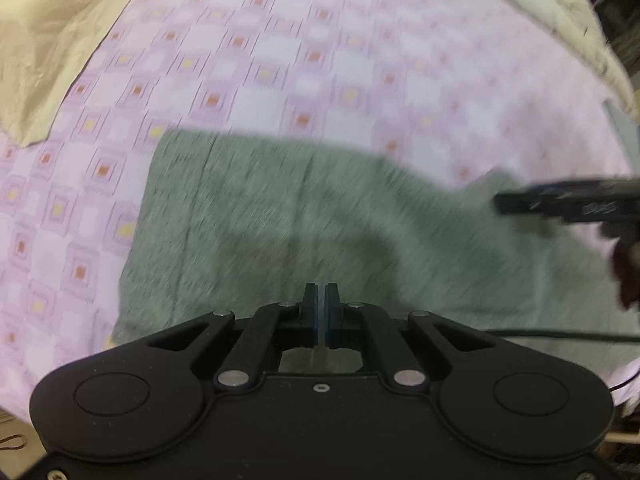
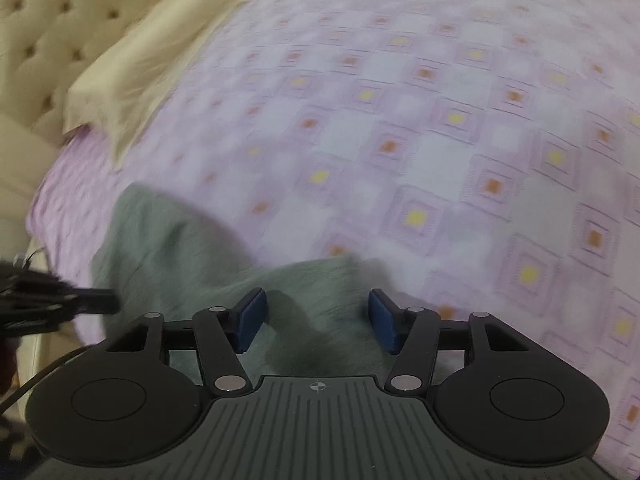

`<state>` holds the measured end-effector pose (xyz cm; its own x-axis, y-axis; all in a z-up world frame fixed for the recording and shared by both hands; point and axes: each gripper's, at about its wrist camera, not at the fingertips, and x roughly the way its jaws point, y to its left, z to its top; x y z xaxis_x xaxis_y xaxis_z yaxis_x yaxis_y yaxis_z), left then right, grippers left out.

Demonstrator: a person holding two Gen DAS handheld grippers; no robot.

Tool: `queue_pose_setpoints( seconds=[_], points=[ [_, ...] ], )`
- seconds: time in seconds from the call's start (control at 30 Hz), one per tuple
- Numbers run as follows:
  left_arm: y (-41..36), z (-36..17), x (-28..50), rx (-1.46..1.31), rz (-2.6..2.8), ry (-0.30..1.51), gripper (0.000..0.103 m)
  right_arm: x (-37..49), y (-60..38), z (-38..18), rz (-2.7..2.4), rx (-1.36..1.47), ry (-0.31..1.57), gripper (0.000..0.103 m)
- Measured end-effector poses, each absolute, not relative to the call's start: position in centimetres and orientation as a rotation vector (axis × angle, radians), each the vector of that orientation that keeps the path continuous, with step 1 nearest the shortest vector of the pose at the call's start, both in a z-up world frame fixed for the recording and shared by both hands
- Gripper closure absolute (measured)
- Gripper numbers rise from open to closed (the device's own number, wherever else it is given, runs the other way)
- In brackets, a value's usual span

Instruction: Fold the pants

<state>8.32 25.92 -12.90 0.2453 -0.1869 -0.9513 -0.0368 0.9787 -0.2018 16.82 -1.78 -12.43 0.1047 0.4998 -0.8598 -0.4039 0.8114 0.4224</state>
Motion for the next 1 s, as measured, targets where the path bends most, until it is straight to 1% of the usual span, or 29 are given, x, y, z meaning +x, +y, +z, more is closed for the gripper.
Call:
queue_pose_setpoints(
  seconds=[0.03,0.07,0.1,0.13,0.2,0.3,0.43,0.47,0.53,0.6,0.63,0.7,0.8,0.9,1.0],
  points=[
    [26.1,-13.5,7.8,-0.186,-0.094,1.349,0.097,16.3,-1.4,-11.9,0.686,0.078,1.285,0.074],
    [26.3,-14.0,7.5,-0.182,-0.087,1.375,0.097,15.8,-1.2,-11.4,0.691,0.066,1.263,0.085],
    [26.5,-14.6,7.0,-0.182,-0.08,1.405,0.097,15.5,-0.9,-11.1,0.685,0.054,1.245,0.093],
    [26.7,-15.4,6.4,-0.179,-0.074,1.436,0.097,15.5,-0.8,-10.8,0.68,0.05,1.231,0.099],
    [27.0,-16.3,5.5,-0.165,-0.073,1.459,0.097,15.8,-0.9,-10.3,0.668,0.046,1.199,0.099],
    [27.0,-16.4,4.9,-0.157,-0.079,1.438,0.097,17.7,-0.6,-10.2,0.581,-0.021,1.135,0.099],
    [26.8,-16.7,5.0,-0.172,-0.039,1.443,0.097,19.7,1.3,-14.0,0.527,-0.133,1.187,0.099],
    [26.5,-16.6,4.9,-0.158,-0.038,1.441,0.097,20.0,1.9,-15.1,0.51,-0.139,1.207,0.096],
    [26.0,-16.3,4.8,-0.108,-0.055,1.437,0.097,20.1,1.7,-15.3,0.47,-0.101,1.189,0.092],
    [25.6,-15.6,4.9,-0.081,-0.077,1.436,0.097,20.1,1.4,-14.5,0.435,-0.062,1.163,0.081],
    [25.7,-14.8,5.0,-0.082,-0.088,1.427,0.097,19.9,0.8,-13.6,0.418,-0.065,1.13,0.07],
    [26.2,-12.8,5.3,-0.113,-0.098,1.372,0.097,18.7,-0.7,-11.5,0.389,-0.043,1.058,0.07],
    [26.8,-10.3,6.5,-0.151,-0.109,1.267,0.097,16.1,-3.0,-9.5,0.399,0.037,1.039,0.07],
    [26.4,-10.4,8.2,-0.125,-0.118,1.229,0.097,12.8,-3.0,-9.4,0.419,0.037,1.087,0.07],
    [25.8,-12.0,9.4,-0.074,-0.125,1.246,0.097,7.9,-2.2,-11.2,0.439,0.014,1.183,0.07]
  ],
)
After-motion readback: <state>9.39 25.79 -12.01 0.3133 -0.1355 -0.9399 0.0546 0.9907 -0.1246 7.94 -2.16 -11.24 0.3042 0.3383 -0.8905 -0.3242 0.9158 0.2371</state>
